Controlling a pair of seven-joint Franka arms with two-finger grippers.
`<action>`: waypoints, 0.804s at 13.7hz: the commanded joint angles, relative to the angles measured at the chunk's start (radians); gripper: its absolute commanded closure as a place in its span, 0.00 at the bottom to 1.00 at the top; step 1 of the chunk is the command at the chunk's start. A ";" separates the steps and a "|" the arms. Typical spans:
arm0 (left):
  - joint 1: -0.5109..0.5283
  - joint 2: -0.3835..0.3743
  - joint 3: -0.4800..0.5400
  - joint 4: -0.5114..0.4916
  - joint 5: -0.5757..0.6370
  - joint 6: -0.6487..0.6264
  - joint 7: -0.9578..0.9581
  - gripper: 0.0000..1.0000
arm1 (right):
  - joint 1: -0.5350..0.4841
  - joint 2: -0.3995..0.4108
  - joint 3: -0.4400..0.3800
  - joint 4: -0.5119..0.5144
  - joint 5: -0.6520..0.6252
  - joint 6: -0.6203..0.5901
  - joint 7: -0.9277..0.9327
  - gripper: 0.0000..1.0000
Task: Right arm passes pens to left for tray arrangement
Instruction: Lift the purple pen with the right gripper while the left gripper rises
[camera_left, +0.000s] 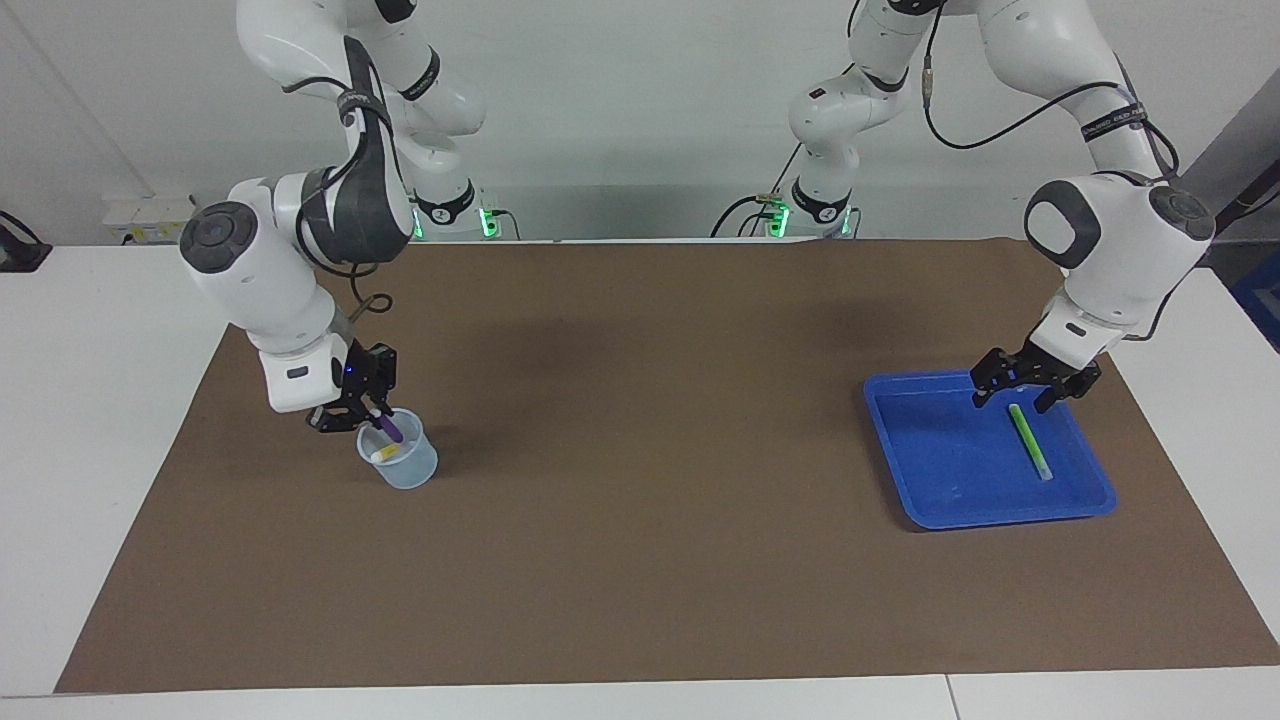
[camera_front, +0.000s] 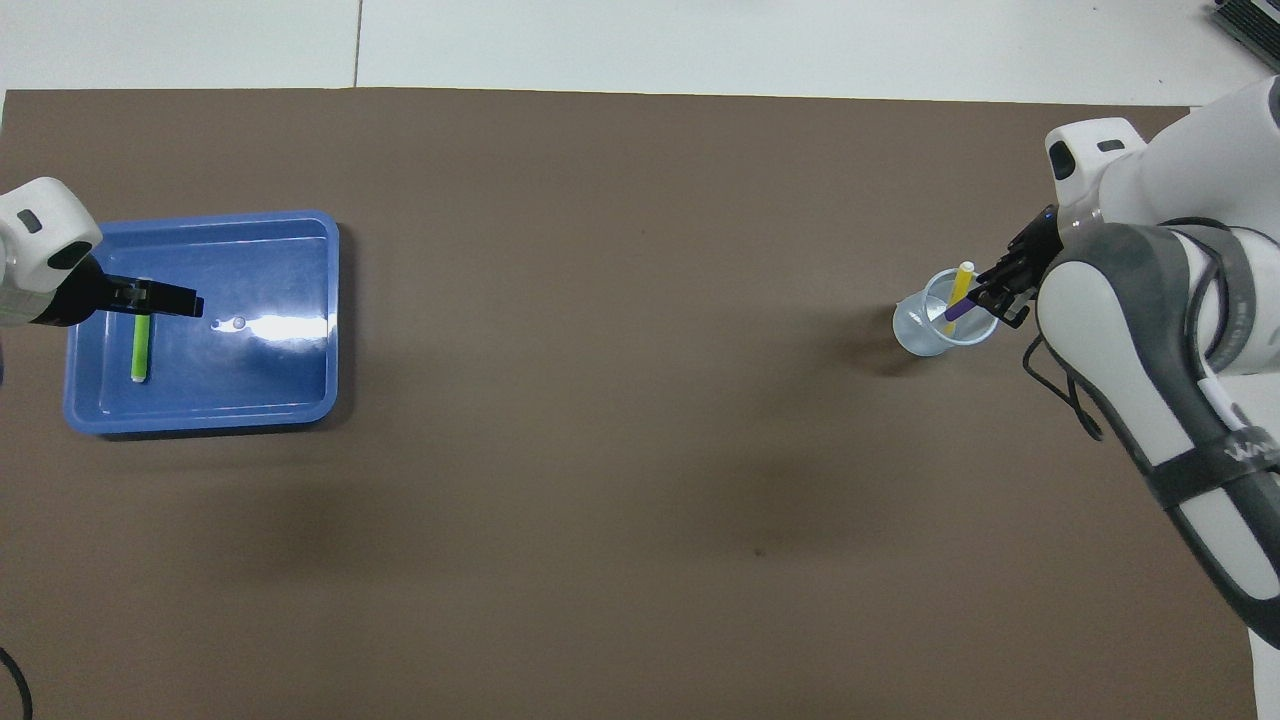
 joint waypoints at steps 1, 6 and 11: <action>-0.025 -0.017 0.002 -0.011 0.003 -0.026 -0.030 0.00 | -0.027 -0.042 0.009 0.040 0.042 -0.084 0.032 0.83; -0.051 -0.029 0.001 0.003 -0.195 -0.130 -0.176 0.01 | -0.045 -0.121 0.010 0.118 0.096 -0.223 0.108 0.84; -0.082 -0.042 -0.006 0.019 -0.335 -0.274 -0.445 0.01 | -0.039 -0.121 0.016 0.216 0.238 -0.327 0.331 0.84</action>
